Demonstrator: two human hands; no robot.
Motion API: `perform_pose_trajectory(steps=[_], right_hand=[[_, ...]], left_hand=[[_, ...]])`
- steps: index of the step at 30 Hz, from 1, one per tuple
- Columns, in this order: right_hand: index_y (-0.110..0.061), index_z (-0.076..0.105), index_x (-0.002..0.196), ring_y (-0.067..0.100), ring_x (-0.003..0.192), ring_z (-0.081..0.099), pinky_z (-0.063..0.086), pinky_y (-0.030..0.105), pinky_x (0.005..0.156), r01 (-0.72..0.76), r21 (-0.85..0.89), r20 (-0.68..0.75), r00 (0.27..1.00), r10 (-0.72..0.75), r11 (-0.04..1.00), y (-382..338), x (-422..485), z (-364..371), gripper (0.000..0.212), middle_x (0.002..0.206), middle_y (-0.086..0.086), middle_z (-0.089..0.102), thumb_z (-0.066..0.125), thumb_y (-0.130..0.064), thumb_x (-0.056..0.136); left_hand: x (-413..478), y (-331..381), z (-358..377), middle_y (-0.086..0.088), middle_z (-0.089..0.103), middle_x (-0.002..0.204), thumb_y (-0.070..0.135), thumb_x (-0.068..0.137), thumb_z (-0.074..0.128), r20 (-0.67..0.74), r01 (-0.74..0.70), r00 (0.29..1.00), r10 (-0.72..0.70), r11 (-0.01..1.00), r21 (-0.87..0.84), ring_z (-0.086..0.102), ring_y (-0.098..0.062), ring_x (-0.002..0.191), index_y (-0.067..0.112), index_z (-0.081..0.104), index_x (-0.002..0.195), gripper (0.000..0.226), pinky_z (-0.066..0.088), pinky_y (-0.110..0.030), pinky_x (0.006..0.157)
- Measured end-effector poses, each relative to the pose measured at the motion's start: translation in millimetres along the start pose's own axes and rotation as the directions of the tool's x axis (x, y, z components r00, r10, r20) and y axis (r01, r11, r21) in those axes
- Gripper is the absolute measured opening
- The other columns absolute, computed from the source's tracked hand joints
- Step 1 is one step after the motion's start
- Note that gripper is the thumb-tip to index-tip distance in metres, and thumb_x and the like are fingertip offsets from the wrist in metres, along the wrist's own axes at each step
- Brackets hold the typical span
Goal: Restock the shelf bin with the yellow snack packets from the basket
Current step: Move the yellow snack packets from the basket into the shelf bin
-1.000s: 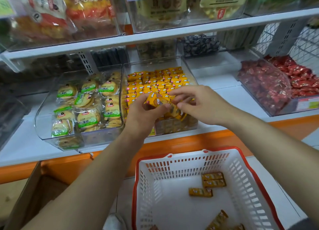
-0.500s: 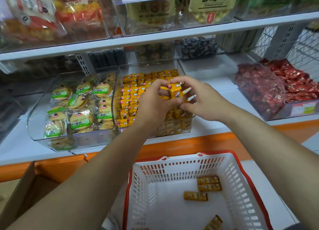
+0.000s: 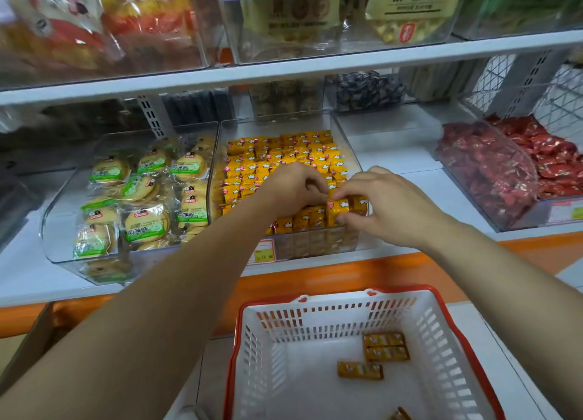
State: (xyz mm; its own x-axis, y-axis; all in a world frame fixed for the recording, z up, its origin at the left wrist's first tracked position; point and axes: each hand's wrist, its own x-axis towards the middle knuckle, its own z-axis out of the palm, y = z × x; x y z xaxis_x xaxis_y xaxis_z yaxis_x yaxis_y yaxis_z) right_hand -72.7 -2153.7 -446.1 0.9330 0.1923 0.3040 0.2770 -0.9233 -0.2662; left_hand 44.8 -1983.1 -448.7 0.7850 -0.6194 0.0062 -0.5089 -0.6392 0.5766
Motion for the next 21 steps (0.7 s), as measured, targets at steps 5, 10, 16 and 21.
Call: perform_pose_trajectory(steps=[5,10,16,21], right_hand=[[-0.029,0.073,0.115,0.019,0.102,0.056,0.049,0.035,0.085,0.021,-0.083,-0.076,0.997,-0.027,0.996,-2.2,-10.6,7.6,0.028,0.111,-0.01,0.069,0.069,-0.04,0.089],[-0.026,0.078,0.104,0.027,0.099,0.057,0.049,0.042,0.081,0.042,-0.246,-0.079,0.995,-0.063,0.968,-10.9,-11.6,23.8,0.021,0.11,-0.003,0.066,0.074,-0.035,0.085],[-0.026,0.07,0.12,0.024,0.107,0.06,0.047,0.041,0.088,0.024,-0.276,-0.096,0.994,-0.053,0.961,-7.3,-22.6,14.9,0.034,0.125,-0.002,0.064,0.06,-0.035,0.089],[-0.019,0.06,0.134,0.026,0.107,0.058,0.054,0.043,0.086,-0.022,-0.208,-0.035,0.999,0.015,0.978,-7.1,-41.0,11.5,0.048,0.128,-0.002,0.06,0.059,-0.027,0.086]], left_hand=[[8.8,-8.9,8.3,0.018,0.065,0.075,0.018,0.089,0.076,-0.011,-0.01,1.0,0.01,1.0,-0.009,0.06,0.001,0.075,0.032,0.069,0.071,0.024,0.051,-0.024,0.068],[2.2,-16.1,13.5,0.013,0.064,0.08,0.02,0.094,0.072,-0.098,-0.078,0.993,0.06,0.978,-0.194,0.058,-0.002,0.075,0.024,0.071,0.083,0.011,0.049,-0.024,0.068],[1.0,-12.3,4.2,0.013,0.069,0.081,0.02,0.091,0.073,-0.055,-0.097,0.995,0.089,0.978,-0.182,0.062,0.002,0.071,0.023,0.075,0.086,0.006,0.05,-0.016,0.061],[19.6,14.1,6.7,0.006,0.074,0.093,0.022,0.094,0.069,-0.046,-0.088,0.995,0.083,0.987,-0.133,0.068,-0.013,0.09,0.023,0.078,0.093,0.009,0.057,-0.029,0.073]])
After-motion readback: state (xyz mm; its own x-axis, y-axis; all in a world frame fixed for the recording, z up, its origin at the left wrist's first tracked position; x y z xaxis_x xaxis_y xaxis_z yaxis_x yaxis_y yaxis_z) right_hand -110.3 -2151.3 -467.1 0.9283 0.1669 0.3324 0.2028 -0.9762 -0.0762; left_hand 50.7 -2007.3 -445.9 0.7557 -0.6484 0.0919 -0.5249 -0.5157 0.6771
